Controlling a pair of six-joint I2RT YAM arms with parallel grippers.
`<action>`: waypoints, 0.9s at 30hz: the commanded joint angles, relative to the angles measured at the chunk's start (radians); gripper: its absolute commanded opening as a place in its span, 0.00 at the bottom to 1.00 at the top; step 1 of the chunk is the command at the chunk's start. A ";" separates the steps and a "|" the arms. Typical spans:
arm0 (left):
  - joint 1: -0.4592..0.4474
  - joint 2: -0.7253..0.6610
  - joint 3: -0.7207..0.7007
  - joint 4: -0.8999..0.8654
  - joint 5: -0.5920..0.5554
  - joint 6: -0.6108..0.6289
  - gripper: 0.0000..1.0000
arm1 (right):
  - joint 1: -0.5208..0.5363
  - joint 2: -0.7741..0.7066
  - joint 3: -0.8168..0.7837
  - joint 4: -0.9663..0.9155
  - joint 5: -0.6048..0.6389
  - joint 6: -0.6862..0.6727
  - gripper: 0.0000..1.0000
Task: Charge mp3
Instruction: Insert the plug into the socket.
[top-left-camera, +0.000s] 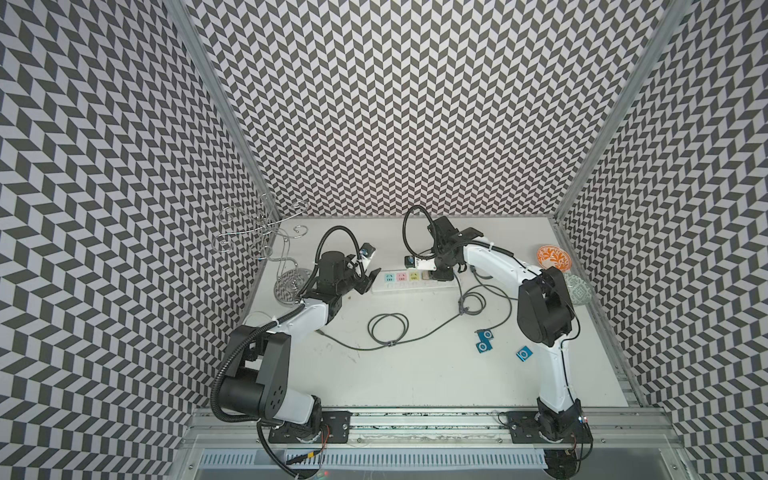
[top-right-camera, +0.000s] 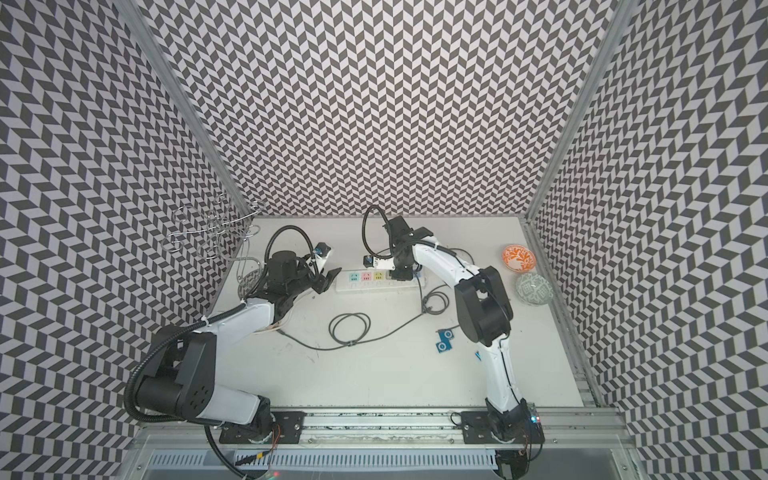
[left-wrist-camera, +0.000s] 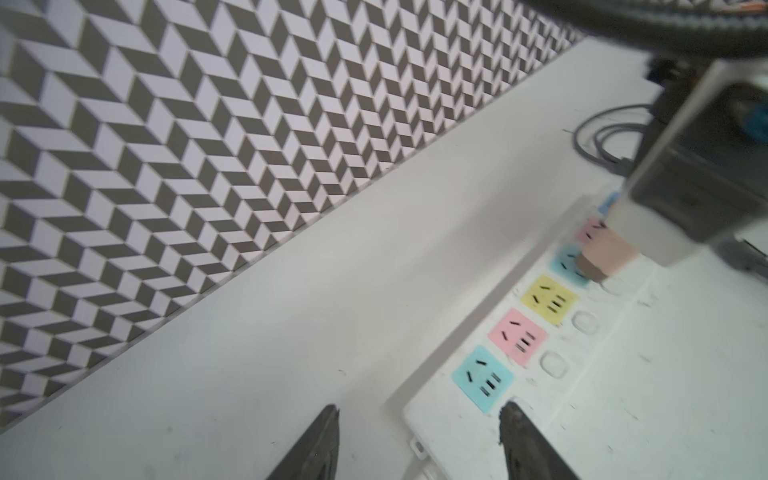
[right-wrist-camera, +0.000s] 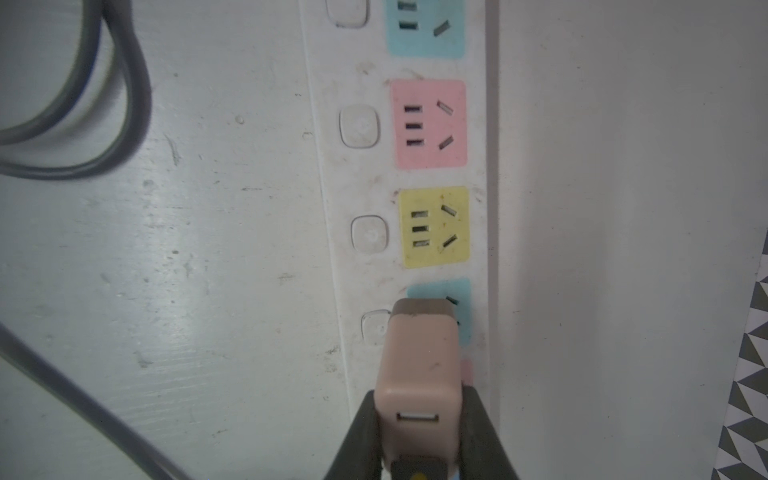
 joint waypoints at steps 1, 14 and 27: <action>-0.010 -0.028 -0.048 0.066 0.187 0.157 0.62 | -0.022 0.051 0.021 0.002 -0.037 -0.035 0.12; -0.047 -0.065 -0.053 0.014 0.209 0.245 0.61 | -0.025 -0.081 -0.174 -0.022 -0.180 -0.020 0.00; -0.160 -0.338 -0.036 -0.198 -0.044 0.090 0.62 | 0.071 -0.130 -0.214 -0.170 -0.132 0.095 0.00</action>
